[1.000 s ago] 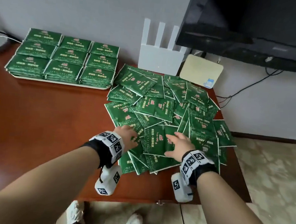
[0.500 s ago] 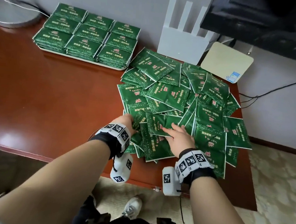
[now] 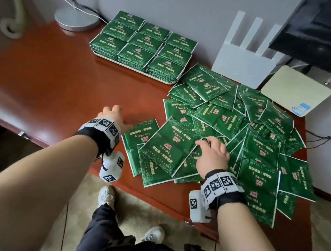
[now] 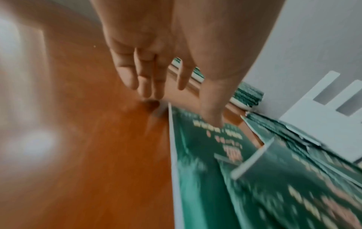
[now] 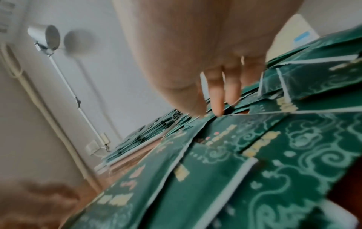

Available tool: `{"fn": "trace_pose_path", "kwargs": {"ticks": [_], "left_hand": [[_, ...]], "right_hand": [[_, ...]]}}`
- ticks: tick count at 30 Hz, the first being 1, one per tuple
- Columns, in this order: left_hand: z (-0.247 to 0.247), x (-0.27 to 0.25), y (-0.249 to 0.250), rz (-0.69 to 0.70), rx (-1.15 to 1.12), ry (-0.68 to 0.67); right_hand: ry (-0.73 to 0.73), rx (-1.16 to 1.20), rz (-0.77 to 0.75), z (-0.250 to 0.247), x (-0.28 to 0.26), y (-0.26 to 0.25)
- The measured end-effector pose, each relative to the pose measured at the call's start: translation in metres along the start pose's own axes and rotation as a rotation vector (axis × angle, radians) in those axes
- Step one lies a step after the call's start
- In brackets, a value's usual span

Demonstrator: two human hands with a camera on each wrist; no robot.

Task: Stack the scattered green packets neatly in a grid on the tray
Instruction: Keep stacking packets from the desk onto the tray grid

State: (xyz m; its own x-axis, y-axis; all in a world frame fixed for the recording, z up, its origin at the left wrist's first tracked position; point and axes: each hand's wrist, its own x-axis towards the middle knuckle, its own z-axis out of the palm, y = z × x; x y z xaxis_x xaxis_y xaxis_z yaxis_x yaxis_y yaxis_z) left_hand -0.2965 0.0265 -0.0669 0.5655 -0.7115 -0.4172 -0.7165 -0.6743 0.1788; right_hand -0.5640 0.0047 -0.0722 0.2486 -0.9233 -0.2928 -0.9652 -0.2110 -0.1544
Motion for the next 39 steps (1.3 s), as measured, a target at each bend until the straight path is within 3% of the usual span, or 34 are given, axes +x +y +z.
{"fn": "trace_pose_path", "kwargs": {"ticks": [2,5,15,18,23,27,31,39], "left_hand": [[0.014,-0.010,0.000,-0.074,0.056,-0.100],[0.034,-0.025,0.009,-0.063,0.096,-0.099],[0.044,-0.019,0.014,0.090,-0.039,-0.155],[0.041,-0.008,0.004,0.058,-0.078,-0.190],[0.017,0.012,-0.027,-0.027,-0.070,-0.076],[0.010,0.019,-0.042,-0.066,-0.234,-0.053],[0.007,0.007,-0.042,-0.079,-0.509,-0.134],[-0.007,0.003,-0.031,-0.045,-0.478,-0.394]], "right_hand": [[-0.057,0.118,0.107,0.000,0.001,0.000],[-0.173,0.178,0.136,0.005,0.004,-0.011],[-0.057,0.181,0.035,0.013,0.014,-0.025],[-0.041,0.183,0.031,0.011,0.018,-0.020],[-0.060,0.220,0.046,0.011,0.020,-0.019],[-0.051,0.308,0.053,0.007,0.025,-0.022],[-0.031,0.539,0.100,0.000,0.029,-0.024],[-0.119,0.810,0.171,-0.002,0.031,-0.021]]}}
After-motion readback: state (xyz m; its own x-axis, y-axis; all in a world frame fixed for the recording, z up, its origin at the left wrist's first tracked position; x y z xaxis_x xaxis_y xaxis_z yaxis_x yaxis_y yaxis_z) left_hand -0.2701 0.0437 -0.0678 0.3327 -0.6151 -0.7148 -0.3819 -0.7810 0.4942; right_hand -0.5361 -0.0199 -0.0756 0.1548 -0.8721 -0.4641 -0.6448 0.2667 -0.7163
